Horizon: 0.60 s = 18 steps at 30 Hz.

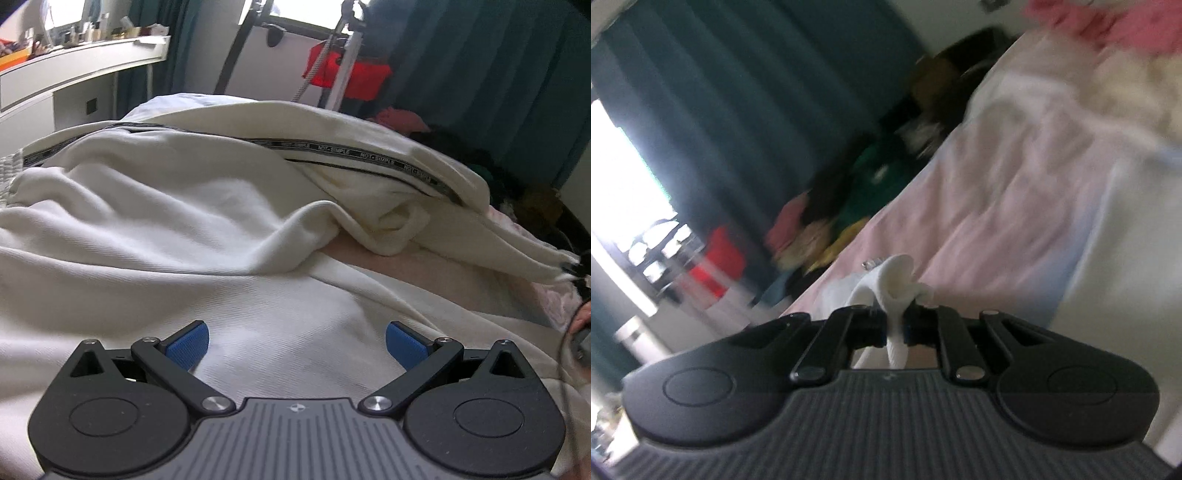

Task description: Fold clothes

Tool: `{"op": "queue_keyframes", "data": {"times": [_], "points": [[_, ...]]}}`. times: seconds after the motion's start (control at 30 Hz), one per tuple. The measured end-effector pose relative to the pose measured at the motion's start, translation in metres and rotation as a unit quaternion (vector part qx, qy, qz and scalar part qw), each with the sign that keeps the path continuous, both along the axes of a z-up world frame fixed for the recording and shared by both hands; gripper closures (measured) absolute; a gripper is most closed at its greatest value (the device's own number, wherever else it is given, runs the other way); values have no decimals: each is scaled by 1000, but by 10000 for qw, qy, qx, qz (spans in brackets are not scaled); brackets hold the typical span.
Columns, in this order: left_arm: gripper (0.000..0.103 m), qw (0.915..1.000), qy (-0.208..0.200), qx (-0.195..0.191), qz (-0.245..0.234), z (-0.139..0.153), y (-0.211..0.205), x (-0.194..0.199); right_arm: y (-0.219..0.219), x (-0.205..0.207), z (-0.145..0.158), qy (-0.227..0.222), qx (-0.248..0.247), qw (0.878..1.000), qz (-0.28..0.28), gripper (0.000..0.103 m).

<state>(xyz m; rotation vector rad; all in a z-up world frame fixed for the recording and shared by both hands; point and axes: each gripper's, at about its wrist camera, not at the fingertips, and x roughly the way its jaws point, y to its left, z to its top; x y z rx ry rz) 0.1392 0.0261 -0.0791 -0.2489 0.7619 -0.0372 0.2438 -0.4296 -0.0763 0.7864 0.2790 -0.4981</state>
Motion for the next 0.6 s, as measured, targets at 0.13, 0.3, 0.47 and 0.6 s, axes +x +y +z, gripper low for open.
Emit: {"op": "queue_keyframes", "data": {"times": [0.13,0.3,0.47,0.6], "points": [[0,9998,-80,-6,-164,-4,-7,1,-53,13,19,162,-254,9988,-385,93],[0,9990,-256,-65,-353,-5,-12,3,-75,49,82,-215,-994,9940,-407,93],[0,9983,-313,-65,-487,-3,-17,1,-106,28,80,-472,-1201,9896,-634,93],[0,9978,-336,2,-567,-3,-22,-3,-144,-7,8,184,-905,9929,-748,93]]}}
